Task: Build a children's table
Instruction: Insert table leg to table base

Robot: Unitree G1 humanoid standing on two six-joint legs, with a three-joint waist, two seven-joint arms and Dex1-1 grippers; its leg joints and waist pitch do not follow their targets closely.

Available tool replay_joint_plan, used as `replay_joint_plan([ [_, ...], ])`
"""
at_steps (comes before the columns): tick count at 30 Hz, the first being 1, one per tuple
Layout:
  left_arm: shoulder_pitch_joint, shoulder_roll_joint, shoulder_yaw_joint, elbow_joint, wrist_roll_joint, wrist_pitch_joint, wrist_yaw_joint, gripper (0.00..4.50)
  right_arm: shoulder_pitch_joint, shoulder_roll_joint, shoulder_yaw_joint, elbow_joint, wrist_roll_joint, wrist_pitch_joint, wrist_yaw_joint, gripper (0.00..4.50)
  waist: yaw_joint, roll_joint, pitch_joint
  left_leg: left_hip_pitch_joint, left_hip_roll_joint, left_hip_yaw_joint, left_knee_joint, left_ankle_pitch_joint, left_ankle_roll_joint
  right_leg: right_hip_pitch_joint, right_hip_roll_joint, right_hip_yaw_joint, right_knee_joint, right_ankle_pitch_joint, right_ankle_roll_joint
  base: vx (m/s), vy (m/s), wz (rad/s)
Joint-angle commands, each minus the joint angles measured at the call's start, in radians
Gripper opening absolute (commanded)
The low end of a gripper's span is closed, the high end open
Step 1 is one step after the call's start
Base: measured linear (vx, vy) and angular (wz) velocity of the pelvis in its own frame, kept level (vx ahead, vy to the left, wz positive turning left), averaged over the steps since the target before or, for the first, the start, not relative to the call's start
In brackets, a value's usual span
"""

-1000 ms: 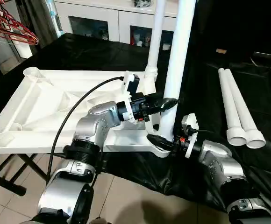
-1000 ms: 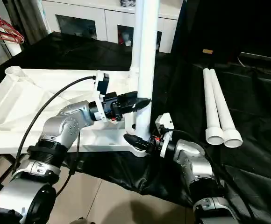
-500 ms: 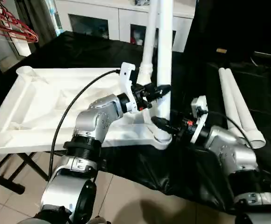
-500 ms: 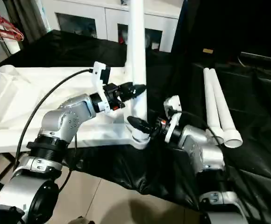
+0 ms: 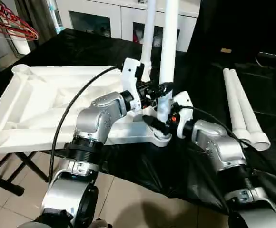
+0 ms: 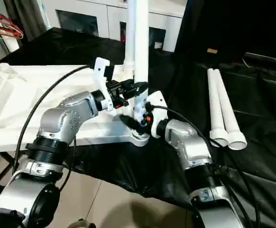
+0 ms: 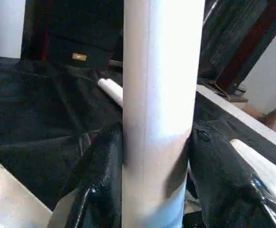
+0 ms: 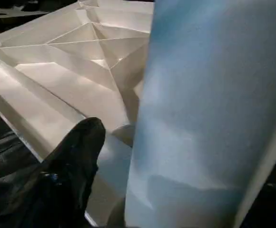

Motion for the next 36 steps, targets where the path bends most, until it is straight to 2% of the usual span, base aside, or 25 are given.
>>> replay_joint_plan([
  [1,-0.004,0.007,-0.011,-0.019,0.017,0.012,0.013,1.83,-0.006,0.0,0.007,-0.037,-0.004,0.013,-0.006,3.13,0.005,-0.008,-0.077,0.003,0.042,-0.021,-0.051,-0.017,0.086,0.067,-0.074,0.066,-0.052,0.049,-0.239,0.0,0.0,0.0],
  [5,0.001,0.012,-0.01,-0.014,0.019,0.005,0.016,1.83,0.001,0.0,0.009,-0.052,0.002,0.027,-0.011,2.73,0.004,-0.011,-0.081,-0.002,0.039,-0.021,-0.044,0.008,0.099,0.066,-0.072,0.067,-0.044,0.099,-0.245,0.0,0.0,0.0],
  [7,0.006,0.016,-0.016,-0.018,0.022,0.001,0.019,1.83,0.003,0.002,0.01,-0.054,0.002,0.032,-0.016,2.59,0.005,-0.01,-0.078,-0.003,0.038,-0.02,-0.044,-0.01,0.1,0.065,-0.072,0.067,-0.047,0.073,-0.245,0.0,0.0,0.0],
  [8,0.009,0.02,-0.022,-0.023,0.027,-0.002,0.019,1.83,0.005,0.003,0.012,-0.058,0.003,0.036,-0.018,2.36,0.005,-0.011,-0.078,-0.003,0.038,-0.02,-0.045,-0.019,0.098,0.065,-0.073,0.067,-0.049,0.058,-0.242,0.0,0.0,0.0],
  [12,0.016,0.026,-0.036,-0.033,0.04,-0.013,0.02,1.83,0.008,0.005,0.013,-0.067,0.006,0.038,-0.023,2.11,0.006,-0.009,-0.076,0.001,0.042,-0.02,-0.047,-0.049,0.074,0.062,-0.073,0.069,-0.052,0.001,-0.23,0.0,0.0,0.0],
  [18,0.007,0.02,-0.023,-0.026,0.034,-0.035,0.031,1.83,-0.007,0.016,-0.015,-0.059,0.023,0.016,-0.041,1.98,0.005,-0.013,-0.079,-0.002,0.039,-0.02,-0.044,-0.028,0.074,0.063,-0.072,0.069,-0.047,0.034,-0.227,0.0,0.0,0.0],
  [19,0.004,0.018,-0.017,-0.026,0.024,-0.041,0.032,2.18,-0.007,0.015,-0.021,-0.061,0.033,0.012,-0.034,1.98,0.005,-0.011,-0.079,-0.003,0.039,-0.02,-0.044,-0.025,0.075,0.064,-0.072,0.069,-0.046,0.039,-0.227,0.0,0.0,0.0],
  [21,0.003,0.013,0.003,-0.035,-0.021,-0.025,0.003,2.53,-0.005,0.015,-0.031,-0.071,0.052,0.01,-0.019,1.97,0.006,-0.01,-0.08,-0.002,0.038,-0.019,-0.043,-0.024,0.079,0.064,-0.072,0.069,-0.045,0.05,-0.232,0.0,0.0,0.0],
  [23,0.003,0.01,0.018,-0.049,-0.066,0.016,-0.024,2.61,0.004,0.012,-0.039,-0.089,0.075,0.003,0.009,1.97,0.006,-0.012,-0.081,-0.004,0.037,-0.019,-0.041,-0.021,0.085,0.066,-0.071,0.069,-0.043,0.062,-0.239,0.0,0.0,0.0],
  [24,0.003,0.01,0.021,-0.052,-0.08,0.027,-0.039,2.74,0.009,0.009,-0.042,-0.096,0.085,-0.014,0.028,1.97,0.008,-0.007,-0.081,-0.003,0.038,-0.019,-0.041,-0.025,0.09,0.063,-0.072,0.068,-0.043,0.066,-0.244,0.0,0.0,0.0],
  [25,0.002,0.009,0.023,-0.052,-0.083,0.029,-0.04,2.74,0.01,0.009,-0.044,-0.099,0.088,-0.022,0.034,1.97,0.007,-0.009,-0.08,-0.003,0.038,-0.019,-0.041,-0.027,0.092,0.063,-0.071,0.068,-0.044,0.064,-0.244,0.0,0.0,0.0],
  [27,-0.003,0.015,0.022,-0.04,-0.087,0.025,-0.06,2.99,0.016,0.006,-0.051,-0.115,0.111,-0.043,0.072,1.97,0.01,-0.007,-0.08,-0.002,0.038,-0.019,-0.041,-0.037,0.093,0.063,-0.071,0.068,-0.046,0.052,-0.245,0.0,0.0,0.0],
  [28,-0.006,0.037,0.005,-0.027,-0.085,0.001,-0.126,3.04,0.024,0.002,-0.059,-0.148,0.159,-0.045,0.142,1.97,0.01,-0.005,-0.079,-0.002,0.038,-0.02,-0.042,-0.039,0.092,0.063,-0.07,0.068,-0.046,0.049,-0.244,0.0,0.0,0.0],
  [29,-0.006,0.037,0.005,-0.027,-0.085,0.001,-0.126,3.11,0.024,0.002,-0.059,-0.148,0.159,-0.045,0.142,1.97,0.012,-0.006,-0.079,0.0,0.037,-0.019,-0.041,-0.044,0.099,0.063,-0.069,0.067,-0.049,0.044,-0.24,0.0,0.0,0.0],
  [30,-0.01,0.05,0.018,-0.031,-0.141,0.019,-0.218,3.11,0.034,-0.006,-0.067,-0.189,0.224,-0.005,0.221,1.97,0.011,-0.006,-0.08,-0.002,0.039,-0.021,-0.043,-0.042,0.099,0.064,-0.07,0.068,-0.045,0.047,-0.241,0.0,0.0,0.0],
  [31,-0.01,0.05,0.018,-0.031,-0.141,0.019,-0.218,3.17,0.034,-0.006,-0.067,-0.189,0.224,-0.005,0.221,1.97,0.012,-0.005,-0.08,-0.001,0.036,-0.02,-0.041,-0.046,0.103,0.065,-0.07,0.067,-0.046,0.047,-0.245,0.0,0.0,0.0],
  [32,-0.012,0.06,0.018,-0.039,-0.162,0.014,-0.274,3.17,0.042,-0.016,-0.066,-0.211,0.259,0.026,0.266,1.97,0.012,-0.006,-0.079,-0.003,0.038,-0.021,-0.042,-0.042,0.108,0.065,-0.07,0.067,-0.045,0.053,-0.248,0.0,0.0,0.0],
  [33,-0.021,0.084,0.018,-0.053,-0.21,0.057,-0.353,3.17,0.062,-0.049,-0.047,-0.251,0.309,0.076,0.358,1.97,0.013,-0.007,-0.08,-0.001,0.04,-0.021,-0.041,-0.041,0.109,0.064,-0.07,0.067,-0.043,0.061,-0.254,0.0,0.0,0.0],
  [34,-0.027,0.096,0.016,-0.061,-0.228,0.073,-0.391,3.17,0.074,-0.071,-0.033,-0.269,0.329,0.103,0.405,1.97,0.018,-0.003,-0.08,-0.001,0.04,-0.021,-0.04,-0.039,0.113,0.066,-0.069,0.066,-0.041,0.064,-0.258,0.0,0.0,0.0],
  [36,-0.036,0.11,0.015,-0.068,-0.252,0.105,-0.431,3.17,0.087,-0.099,-0.013,-0.287,0.347,0.13,0.456,1.97,0.02,-0.002,-0.079,-0.002,0.043,-0.02,-0.04,-0.043,0.107,0.061,-0.068,0.065,-0.042,0.053,-0.258,0.0,0.0,0.0],
])
